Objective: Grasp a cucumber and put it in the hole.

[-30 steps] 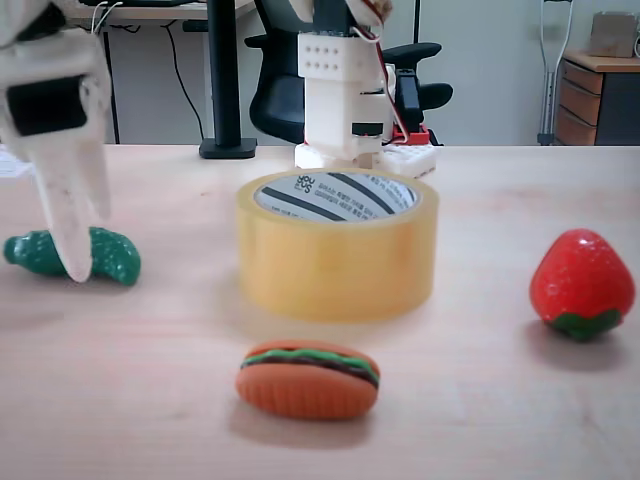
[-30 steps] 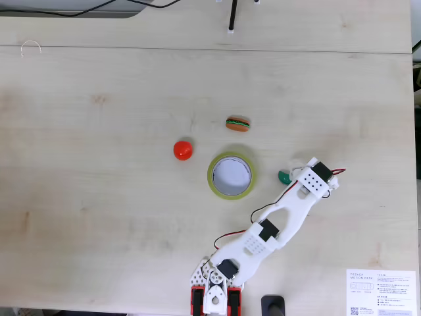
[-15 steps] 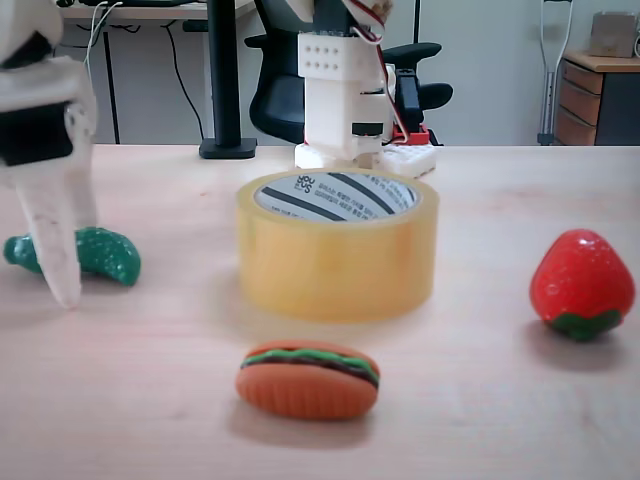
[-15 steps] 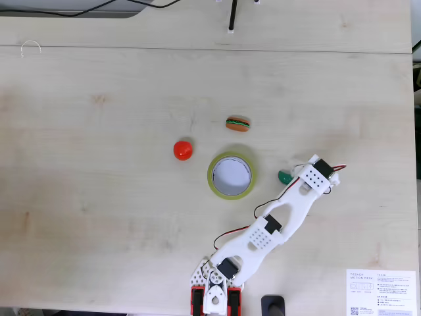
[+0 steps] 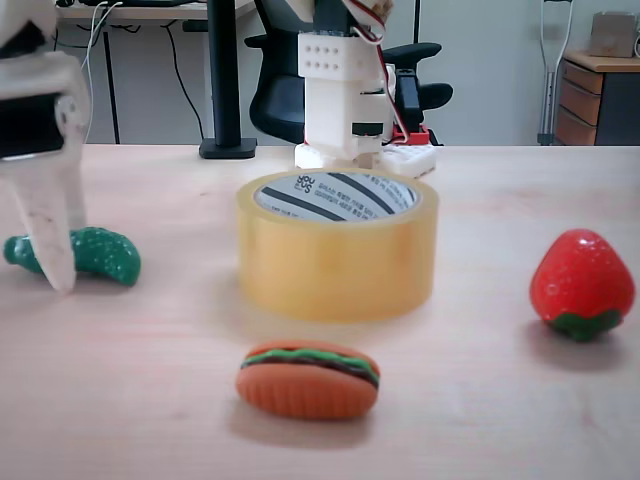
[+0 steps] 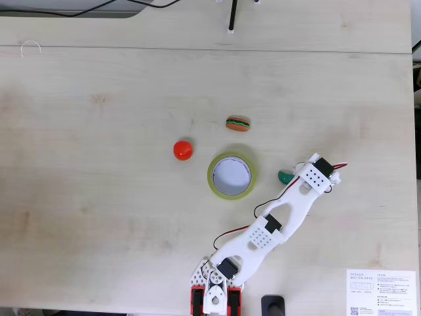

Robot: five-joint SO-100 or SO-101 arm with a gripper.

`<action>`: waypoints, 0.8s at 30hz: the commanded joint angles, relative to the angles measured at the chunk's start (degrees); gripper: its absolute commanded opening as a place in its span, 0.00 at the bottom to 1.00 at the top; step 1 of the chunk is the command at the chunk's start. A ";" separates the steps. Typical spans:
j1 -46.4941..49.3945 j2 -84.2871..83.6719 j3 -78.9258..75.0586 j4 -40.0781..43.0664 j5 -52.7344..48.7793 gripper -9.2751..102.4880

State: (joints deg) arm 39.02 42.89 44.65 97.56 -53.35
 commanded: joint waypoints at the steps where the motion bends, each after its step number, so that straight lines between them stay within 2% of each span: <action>1: 0.53 0.53 -0.44 4.66 0.00 0.24; 13: -0.26 -0.79 -0.44 4.48 0.44 0.28; 20: -1.58 -0.97 -0.44 4.39 0.44 0.20; 24: -2.55 -0.79 -0.53 4.31 0.44 0.19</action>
State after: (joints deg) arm 37.18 42.19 44.12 97.73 -53.26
